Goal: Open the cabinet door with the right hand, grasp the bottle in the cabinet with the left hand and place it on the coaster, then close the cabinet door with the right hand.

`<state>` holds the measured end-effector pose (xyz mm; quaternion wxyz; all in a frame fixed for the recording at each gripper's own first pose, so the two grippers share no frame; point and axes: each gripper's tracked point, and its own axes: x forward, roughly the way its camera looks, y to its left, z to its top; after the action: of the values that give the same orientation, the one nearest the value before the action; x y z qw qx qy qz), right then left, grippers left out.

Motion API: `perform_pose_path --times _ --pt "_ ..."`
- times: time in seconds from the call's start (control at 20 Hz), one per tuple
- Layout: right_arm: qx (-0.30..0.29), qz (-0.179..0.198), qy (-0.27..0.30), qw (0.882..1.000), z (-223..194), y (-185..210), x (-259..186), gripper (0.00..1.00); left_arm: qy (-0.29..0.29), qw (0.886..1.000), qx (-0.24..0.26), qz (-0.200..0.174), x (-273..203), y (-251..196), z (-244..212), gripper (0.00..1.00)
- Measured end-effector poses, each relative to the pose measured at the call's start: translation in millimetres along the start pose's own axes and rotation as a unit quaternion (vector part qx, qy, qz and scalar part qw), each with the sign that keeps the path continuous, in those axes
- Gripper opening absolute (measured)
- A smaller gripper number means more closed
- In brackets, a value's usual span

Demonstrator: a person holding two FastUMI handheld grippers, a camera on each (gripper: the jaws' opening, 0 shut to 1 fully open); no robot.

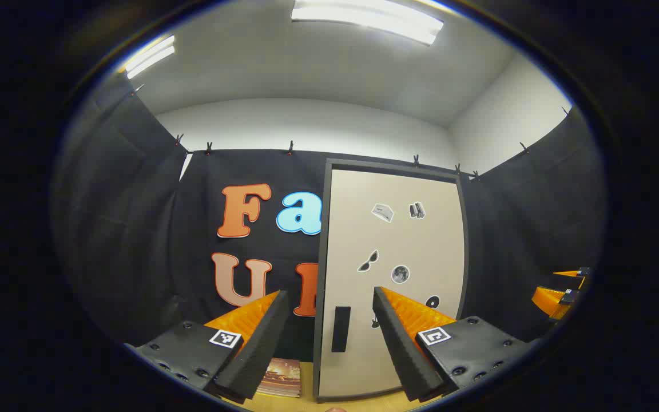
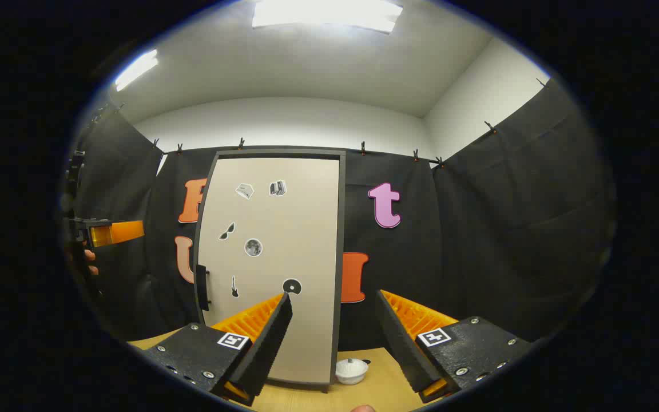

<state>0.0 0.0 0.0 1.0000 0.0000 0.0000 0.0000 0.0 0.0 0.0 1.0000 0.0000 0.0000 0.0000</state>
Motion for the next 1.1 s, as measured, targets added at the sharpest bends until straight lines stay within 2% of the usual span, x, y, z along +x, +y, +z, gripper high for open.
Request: perform_pose_path --times 0.4,0.6,1.1 --pt "0.001 -0.010 -0.007 1.000 8.1 -21.6 -4.8 0.92 0.005 1.000 -0.013 -0.022 2.7 -28.6 -4.2 0.96" --pt "0.002 -0.015 -0.005 1.000 5.5 -35.6 -7.6 0.92 0.000 1.000 0.007 -0.024 2.5 -42.6 -3.8 0.96" --pt "-0.001 0.018 -0.008 1.000 0.0 -46.2 -4.0 0.92 0.007 1.000 0.019 -0.007 -19.0 -68.9 -15.6 0.96"
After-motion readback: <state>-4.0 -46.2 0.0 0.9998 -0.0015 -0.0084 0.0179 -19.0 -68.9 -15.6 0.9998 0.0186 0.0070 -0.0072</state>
